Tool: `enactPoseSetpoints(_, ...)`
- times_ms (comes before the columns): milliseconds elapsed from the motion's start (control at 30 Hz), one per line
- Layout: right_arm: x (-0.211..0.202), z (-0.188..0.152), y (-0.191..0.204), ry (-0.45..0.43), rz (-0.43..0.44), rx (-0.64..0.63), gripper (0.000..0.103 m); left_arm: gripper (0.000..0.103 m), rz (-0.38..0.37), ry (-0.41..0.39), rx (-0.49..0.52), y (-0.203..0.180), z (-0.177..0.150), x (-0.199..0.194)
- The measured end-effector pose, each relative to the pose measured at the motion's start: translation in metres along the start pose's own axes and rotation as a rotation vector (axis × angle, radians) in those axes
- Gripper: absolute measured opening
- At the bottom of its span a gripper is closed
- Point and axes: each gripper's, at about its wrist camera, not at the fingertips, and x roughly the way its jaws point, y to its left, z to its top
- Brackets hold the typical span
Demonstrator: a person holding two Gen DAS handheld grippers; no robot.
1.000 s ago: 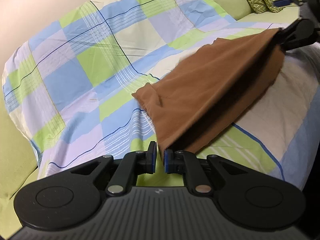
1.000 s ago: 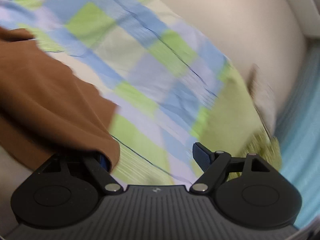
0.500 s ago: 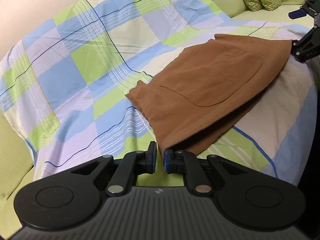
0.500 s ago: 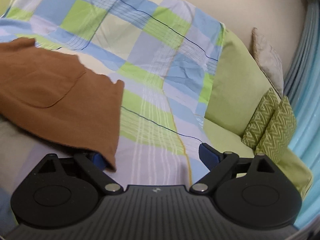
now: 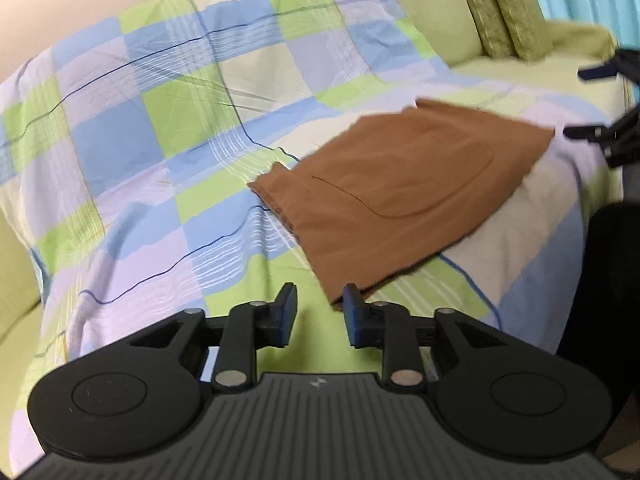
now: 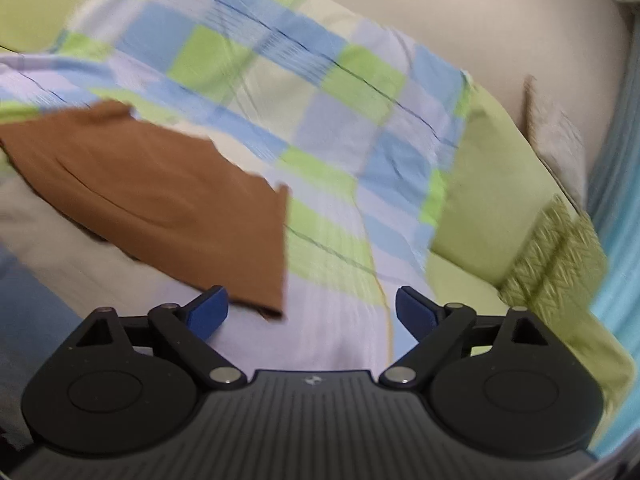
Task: Fold clothes
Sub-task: 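Release the folded garment from the right gripper and smooth it flat, then reach both grippers toward the edges of the folded brown garment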
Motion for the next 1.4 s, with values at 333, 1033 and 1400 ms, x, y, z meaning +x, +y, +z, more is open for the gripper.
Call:
enactPoseSetpoints(333,0.045,-0.004,-0.062,0.093,0.231,0.396,0.064,0.040,-0.225,0.117,-0.366,0.048,0.016,0.065)
enactPoseSetpoints(1033,0.093,-0.032,-0.087,0.232,0.291,0.704,0.006,0.016,-0.191,0.116,-0.426,0.053,0.016,0.058)
enactPoseSetpoints(1400,0.039,0.046,0.057,0.060,0.477,0.194,0.018,0.043,-0.048,0.047,-0.112,0.088,0.027,0.041)
